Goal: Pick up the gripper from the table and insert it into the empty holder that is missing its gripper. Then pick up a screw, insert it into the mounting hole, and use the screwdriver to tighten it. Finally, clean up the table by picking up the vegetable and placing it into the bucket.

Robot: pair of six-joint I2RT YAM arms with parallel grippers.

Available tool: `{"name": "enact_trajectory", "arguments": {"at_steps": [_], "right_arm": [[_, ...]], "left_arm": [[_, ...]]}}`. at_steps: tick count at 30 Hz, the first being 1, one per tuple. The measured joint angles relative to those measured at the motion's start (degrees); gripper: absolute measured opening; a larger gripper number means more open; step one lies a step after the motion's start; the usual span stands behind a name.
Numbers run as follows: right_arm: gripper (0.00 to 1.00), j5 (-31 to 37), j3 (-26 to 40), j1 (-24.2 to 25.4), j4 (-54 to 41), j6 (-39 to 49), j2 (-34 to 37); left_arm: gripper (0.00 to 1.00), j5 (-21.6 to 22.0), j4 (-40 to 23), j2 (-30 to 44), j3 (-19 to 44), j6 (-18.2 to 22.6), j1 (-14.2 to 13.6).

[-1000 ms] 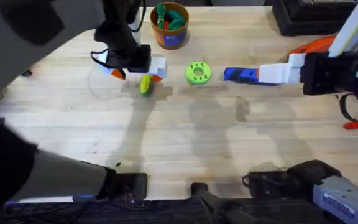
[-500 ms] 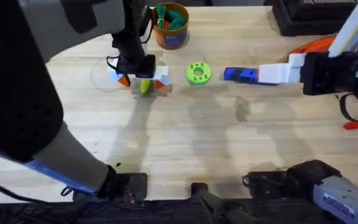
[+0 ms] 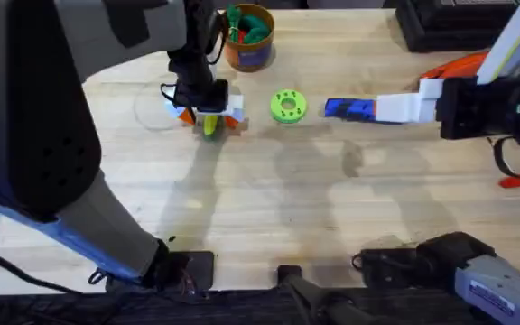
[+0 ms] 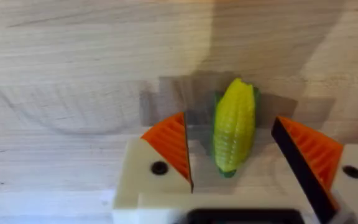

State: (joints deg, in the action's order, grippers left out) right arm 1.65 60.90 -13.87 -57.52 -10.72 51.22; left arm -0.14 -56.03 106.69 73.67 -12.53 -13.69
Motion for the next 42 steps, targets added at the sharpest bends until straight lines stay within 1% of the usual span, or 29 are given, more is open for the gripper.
{"name": "enact_trajectory", "arguments": {"at_steps": [2, 5, 7, 11, 14, 15, 16, 17, 22, 26, 29, 33, 35, 39, 42], "right_arm": [[0.989, 0.0, 0.0, 0.0, 0.0, 0.0, 0.0], [0.989, 0.0, 0.0, 0.0, 0.0, 0.0, 0.0], [0.989, 0.0, 0.0, 0.0, 0.0, 0.0, 0.0], [0.989, 0.0, 0.0, 0.0, 0.0, 0.0, 0.0], [0.989, 0.0, 0.0, 0.0, 0.0, 0.0, 0.0], [0.989, 0.0, 0.0, 0.0, 0.0, 0.0, 0.0], [0.989, 0.0, 0.0, 0.0, 0.0, 0.0, 0.0], [0.989, 0.0, 0.0, 0.0, 0.0, 0.0, 0.0], [0.989, 0.0, 0.0, 0.0, 0.0, 0.0, 0.0], [0.989, 0.0, 0.0, 0.0, 0.0, 0.0, 0.0], [0.989, 0.0, 0.0, 0.0, 0.0, 0.0, 0.0], [0.989, 0.0, 0.0, 0.0, 0.0, 0.0, 0.0], [0.989, 0.0, 0.0, 0.0, 0.0, 0.1, 0.0], [0.989, 0.0, 0.0, 0.0, 0.0, 0.1, 0.0], [0.989, 0.0, 0.0, 0.0, 0.0, 0.1, 0.0]], "left_arm": [[0.820, 0.0, 0.2, 0.4, 0.0, 0.0, 0.0], [0.625, -0.1, 0.2, 0.9, 0.0, -0.2, 0.0], [0.519, -0.2, 0.2, 1.1, 0.0, -0.2, 0.0], [0.343, -0.3, 0.2, 1.0, 0.0, -0.5, 0.0], [0.163, -0.2, 0.3, 1.0, 0.2, -0.4, 0.0], [0.117, -0.2, 0.4, 1.0, 0.3, -0.4, 0.0], [0.092, -0.2, 0.4, 1.0, 0.3, -0.4, 0.0], [0.075, -0.1, 0.4, 1.0, 0.3, -0.4, 0.0], [0.072, -0.2, -0.5, 1.0, 0.9, -0.4, 0.0], [0.067, -0.2, -3.7, 1.3, 4.6, -0.4, 0.0], [0.063, -0.2, -6.7, 1.4, 9.5, -0.4, 0.0], [0.066, -0.2, -10.3, 1.4, 18.2, -0.4, 0.0], [0.086, -0.2, -10.9, 1.4, 23.0, -0.4, 0.0], [0.093, -0.2, -9.6, 1.4, 30.9, -0.4, 0.0], [0.101, -0.2, -5.1, 1.4, 33.9, -0.4, 0.0]]}}
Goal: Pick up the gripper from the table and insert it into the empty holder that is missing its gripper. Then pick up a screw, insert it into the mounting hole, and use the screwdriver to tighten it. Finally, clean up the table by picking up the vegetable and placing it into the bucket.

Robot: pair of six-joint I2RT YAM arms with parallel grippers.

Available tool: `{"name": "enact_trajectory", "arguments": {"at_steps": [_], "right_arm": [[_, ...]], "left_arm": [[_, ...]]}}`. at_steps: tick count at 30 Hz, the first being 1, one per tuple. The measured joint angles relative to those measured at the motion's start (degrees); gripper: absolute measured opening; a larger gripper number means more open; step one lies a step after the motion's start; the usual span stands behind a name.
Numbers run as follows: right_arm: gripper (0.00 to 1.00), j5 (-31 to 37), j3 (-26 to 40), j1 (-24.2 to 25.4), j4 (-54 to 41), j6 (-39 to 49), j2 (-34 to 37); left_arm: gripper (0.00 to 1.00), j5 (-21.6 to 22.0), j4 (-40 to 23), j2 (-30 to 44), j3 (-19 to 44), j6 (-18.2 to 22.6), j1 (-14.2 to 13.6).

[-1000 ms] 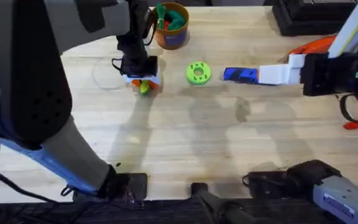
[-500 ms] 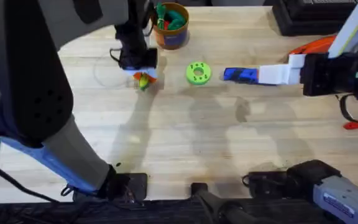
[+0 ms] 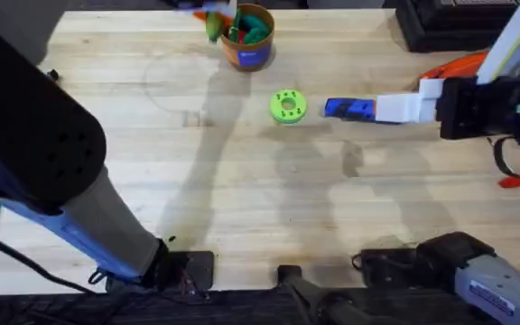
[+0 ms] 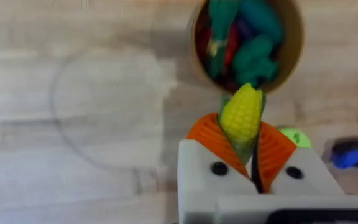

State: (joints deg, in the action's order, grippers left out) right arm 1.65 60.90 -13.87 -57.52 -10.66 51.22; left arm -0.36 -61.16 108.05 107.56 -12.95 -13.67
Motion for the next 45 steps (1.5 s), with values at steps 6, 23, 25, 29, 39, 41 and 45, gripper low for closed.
{"name": "enact_trajectory", "arguments": {"at_steps": [6, 23, 25, 29, 39, 41, 45], "right_arm": [[0.989, 0.0, 0.0, 0.0, 0.0, 0.0, 0.0], [0.988, 0.0, 0.0, 0.0, 0.5, 0.0, 0.0], [0.989, 0.0, 0.0, 0.0, 0.5, 0.0, 0.0], [0.989, 0.0, 0.0, 0.0, 0.5, 0.0, 0.0], [0.989, 0.0, 0.0, 0.0, 0.5, 0.0, 0.0], [0.989, 0.0, 0.0, 0.0, 0.5, 0.0, 0.0], [0.989, 0.0, 0.0, 0.0, 0.5, 0.0, 0.0]], "left_arm": [[0.118, -1.0, 8.0, 0.7, 0.2, 0.0, 0.0], [0.932, -5.5, 15.5, 13.1, 0.2, -0.3, -0.1], [0.981, -5.7, 15.3, 12.8, 0.2, -0.4, -0.2], [0.985, -5.8, 13.9, 12.1, 0.2, -0.4, -0.2], [0.985, -3.1, -1.9, 2.3, 0.2, -0.1, -0.2], [0.985, -2.5, -6.2, -0.6, 0.2, 0.6, -0.2], [0.985, -1.1, -13.5, -5.2, 0.2, 1.8, -0.2]]}}
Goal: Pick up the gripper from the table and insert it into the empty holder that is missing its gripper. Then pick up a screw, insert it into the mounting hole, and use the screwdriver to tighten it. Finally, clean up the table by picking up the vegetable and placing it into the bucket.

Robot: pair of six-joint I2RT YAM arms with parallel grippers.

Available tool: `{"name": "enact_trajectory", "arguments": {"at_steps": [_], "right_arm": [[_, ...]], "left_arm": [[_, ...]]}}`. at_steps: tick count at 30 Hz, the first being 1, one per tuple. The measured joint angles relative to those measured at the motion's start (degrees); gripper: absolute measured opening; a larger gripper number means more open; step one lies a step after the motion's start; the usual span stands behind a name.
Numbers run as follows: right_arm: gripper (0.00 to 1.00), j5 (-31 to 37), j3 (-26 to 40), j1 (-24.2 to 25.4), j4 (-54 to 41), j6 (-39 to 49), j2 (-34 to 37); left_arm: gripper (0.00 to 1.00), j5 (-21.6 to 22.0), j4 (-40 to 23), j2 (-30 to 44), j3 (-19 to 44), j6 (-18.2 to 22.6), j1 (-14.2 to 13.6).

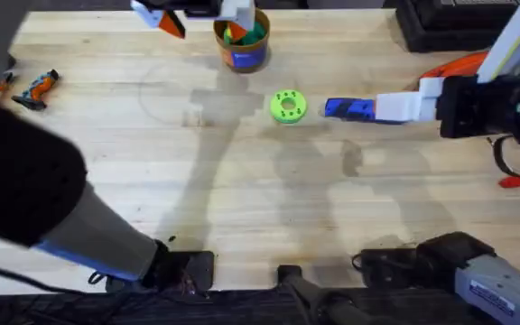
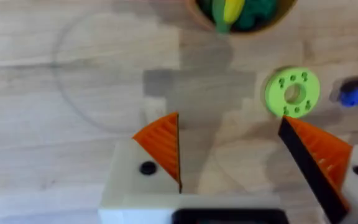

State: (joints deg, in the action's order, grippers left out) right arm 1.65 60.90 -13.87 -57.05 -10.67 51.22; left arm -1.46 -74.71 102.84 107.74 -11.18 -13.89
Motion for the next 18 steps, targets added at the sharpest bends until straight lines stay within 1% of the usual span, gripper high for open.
{"name": "enact_trajectory", "arguments": {"at_steps": [4, 7, 11, 15, 18], "right_arm": [[0.989, 0.0, 0.0, 0.0, 0.0, 0.0, 0.0], [0.989, 0.0, 0.0, 0.0, 0.0, 0.0, 0.0], [0.989, 0.0, 0.0, 0.0, -0.5, 0.0, 0.0], [0.989, 0.0, 0.0, 0.0, -0.6, 0.0, 0.0], [0.989, 0.0, 0.0, 0.0, -0.7, 0.0, 0.0]], "left_arm": [[0.985, 0.9, -3.4, -3.1, -0.3, 0.5, 0.0], [0.985, 1.3, -3.3, -6.3, -3.3, 0.6, 0.0], [0.985, 1.3, -2.5, -12.5, -12.8, 0.7, -0.3], [0.985, 1.2, 0.4, -19.4, -24.6, 0.6, -0.6], [0.985, 1.1, 2.4, -23.7, -31.8, 0.6, -0.6]]}}
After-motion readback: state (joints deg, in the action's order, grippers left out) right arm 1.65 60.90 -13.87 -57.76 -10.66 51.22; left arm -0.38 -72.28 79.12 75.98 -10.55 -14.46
